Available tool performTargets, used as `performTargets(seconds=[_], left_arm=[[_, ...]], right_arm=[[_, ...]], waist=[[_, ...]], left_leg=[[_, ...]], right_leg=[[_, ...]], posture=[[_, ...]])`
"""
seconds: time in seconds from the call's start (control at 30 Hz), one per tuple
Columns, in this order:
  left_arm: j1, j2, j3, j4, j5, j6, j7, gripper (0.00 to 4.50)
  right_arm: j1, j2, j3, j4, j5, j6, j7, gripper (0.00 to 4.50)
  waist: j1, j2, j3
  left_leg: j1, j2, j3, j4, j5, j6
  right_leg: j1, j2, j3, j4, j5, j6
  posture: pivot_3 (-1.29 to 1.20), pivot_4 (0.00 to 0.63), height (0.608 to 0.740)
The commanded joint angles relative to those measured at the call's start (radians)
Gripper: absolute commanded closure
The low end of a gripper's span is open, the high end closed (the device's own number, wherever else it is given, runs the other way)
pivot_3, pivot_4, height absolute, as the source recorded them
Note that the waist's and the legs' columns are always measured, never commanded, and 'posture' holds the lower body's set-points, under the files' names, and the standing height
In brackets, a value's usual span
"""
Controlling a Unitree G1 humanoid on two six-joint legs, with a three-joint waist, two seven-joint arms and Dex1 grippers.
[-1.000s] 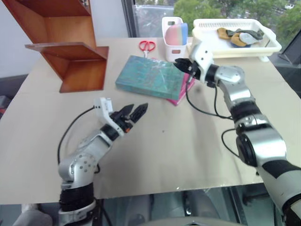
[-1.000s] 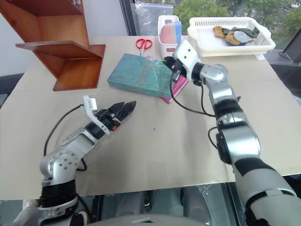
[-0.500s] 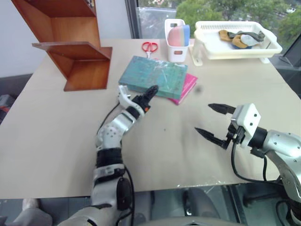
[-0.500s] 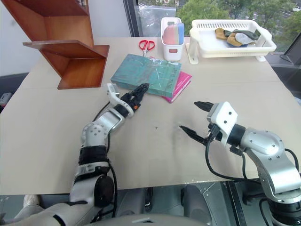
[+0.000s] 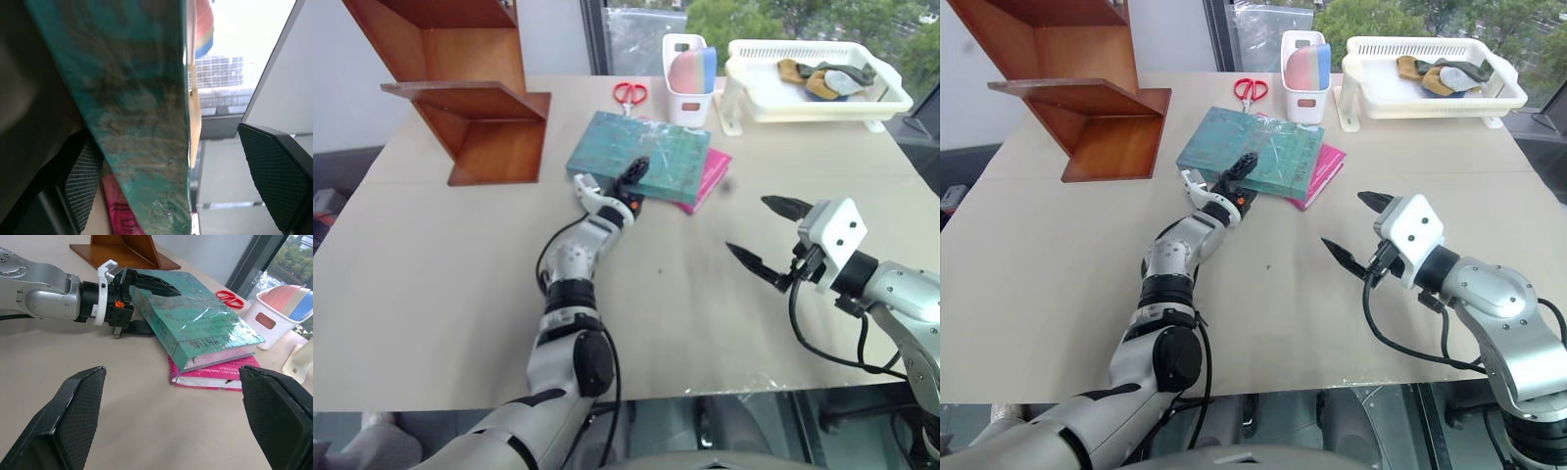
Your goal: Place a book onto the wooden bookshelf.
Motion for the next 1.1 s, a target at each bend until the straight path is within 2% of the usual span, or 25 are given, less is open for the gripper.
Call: performTargets(seconds=[0.03,0.3,0.37,0.47,0.5,0.53,0.57,0.63,0.8,0.9,1.0,1.07,1.1], left_arm=[[0.042,-0.023,0.039,-0.061,-0.051,-0.011,0.046,0.0],[0.067,-0.037,0.046,-0.105,-0.095,-0.018,0.105,0.0],[0.066,-0.036,0.045,-0.101,-0.101,-0.019,0.107,0.53],[0.06,-0.032,0.054,-0.084,-0.112,-0.026,0.114,1.7],[0.058,-0.03,0.056,-0.076,-0.113,-0.026,0.114,2.25],[0.057,-0.027,0.056,-0.066,-0.114,-0.028,0.112,2.57],[0.057,-0.025,0.055,-0.06,-0.115,-0.028,0.11,3.19],[0.059,-0.022,0.055,-0.052,-0.122,-0.027,0.108,3.68],[0.086,-0.016,0.072,-0.099,-0.174,0.009,0.15,3.69],[0.167,0.015,0.024,-0.286,-0.258,0.159,0.183,3.69],[0.247,0.132,-0.131,-0.548,-0.273,0.334,0.096,3.69],[0.26,0.236,-0.235,-0.687,-0.223,0.375,-0.009,3.69],[0.252,0.31,-0.309,-0.746,-0.146,0.352,-0.083,3.69]], right_arm=[[-0.025,0.002,-0.041,-0.03,0.028,-0.007,-0.018,0.04],[-0.018,0.013,-0.047,-0.024,0.061,-0.016,-0.032,0.04],[-0.017,0.014,-0.052,-0.023,0.068,-0.024,-0.03,0.0],[-0.01,0.016,-0.067,-0.026,0.091,-0.032,-0.023,0.0],[-0.006,0.015,-0.069,-0.026,0.094,-0.035,-0.023,0.0],[-0.001,0.013,-0.071,-0.026,0.095,-0.039,-0.023,0.0],[0.003,0.011,-0.073,-0.027,0.096,-0.041,-0.022,0.0],[0.015,0.009,-0.078,-0.027,0.097,-0.049,-0.021,0.0],[0.038,0.009,-0.077,-0.024,0.093,-0.068,-0.022,0.0],[0.047,0.015,-0.074,-0.016,0.09,-0.085,-0.023,0.0],[0.042,0.026,-0.067,-0.009,0.098,-0.092,-0.027,0.0],[0.038,0.034,-0.065,-0.003,0.101,-0.099,-0.03,0.0],[0.039,0.037,-0.066,0.001,0.1,-0.103,-0.032,0.0]], waist=[[0.0,0.0,0.0],[0.0,0.0,0.0],[0.0,0.0,0.0],[-0.001,0.001,0.0],[-0.001,0.001,0.0],[-0.001,0.001,0.0],[-0.001,0.001,0.0],[-0.001,0.001,-0.001],[-0.002,0.002,-0.001],[-0.008,0.002,-0.001],[-0.008,0.002,0.0],[0.002,0.0,0.001],[0.009,0.0,0.001]], left_leg=[[0.0,0.0,0.0,0.0,0.0,0.0],[0.0,0.0,-0.001,0.001,0.0,0.0],[0.0,0.0,-0.001,0.001,0.0,0.0],[0.0,0.0,-0.001,0.001,0.0,0.0],[0.0,0.0,-0.001,0.001,0.0,0.0],[0.0,0.0,-0.001,0.001,0.0,0.0],[0.0,0.0,-0.001,0.001,0.0,0.0],[0.0,0.0,-0.001,0.001,0.0,0.0],[0.001,0.0,-0.001,0.001,0.0,0.0],[0.001,0.0,-0.001,0.001,0.0,0.0],[0.0,0.001,-0.001,0.001,0.001,-0.001],[0.0,0.001,-0.002,0.001,0.003,-0.005],[-0.001,0.001,-0.004,0.001,0.003,-0.005]], right_leg=[[0.0,0.0,0.0,0.0,0.0,0.0],[0.001,0.0,-0.001,0.001,0.0,0.0],[0.001,0.0,-0.001,0.001,0.0,0.0],[0.001,0.0,-0.001,0.001,0.0,0.0],[0.001,0.0,-0.001,0.001,0.0,0.0],[0.001,0.0,-0.001,0.001,0.0,0.0],[0.001,0.0,-0.001,0.001,0.0,0.0],[0.001,0.0,-0.001,0.001,0.0,0.0],[0.001,0.0,-0.001,0.001,0.0,0.0],[0.001,0.0,0.0,0.001,0.0,0.0],[0.0,0.001,0.0,0.002,0.0,0.0],[0.0,0.001,-0.002,0.003,0.0,0.0],[0.0,0.001,-0.004,0.004,0.0,0.0]], posture=[[0.0,0.15,0.74],[0.0,0.15,0.74],[0.0,0.15,0.74],[0.0,0.15,0.74],[0.0,0.15,0.74],[0.0,0.15,0.74],[0.0,0.15,0.74],[0.0,0.15,0.74],[0.0,0.15,0.74],[0.0,0.15,0.74],[0.0,0.15,0.74],[0.0,0.15,0.74],[0.0,0.15,0.74]])
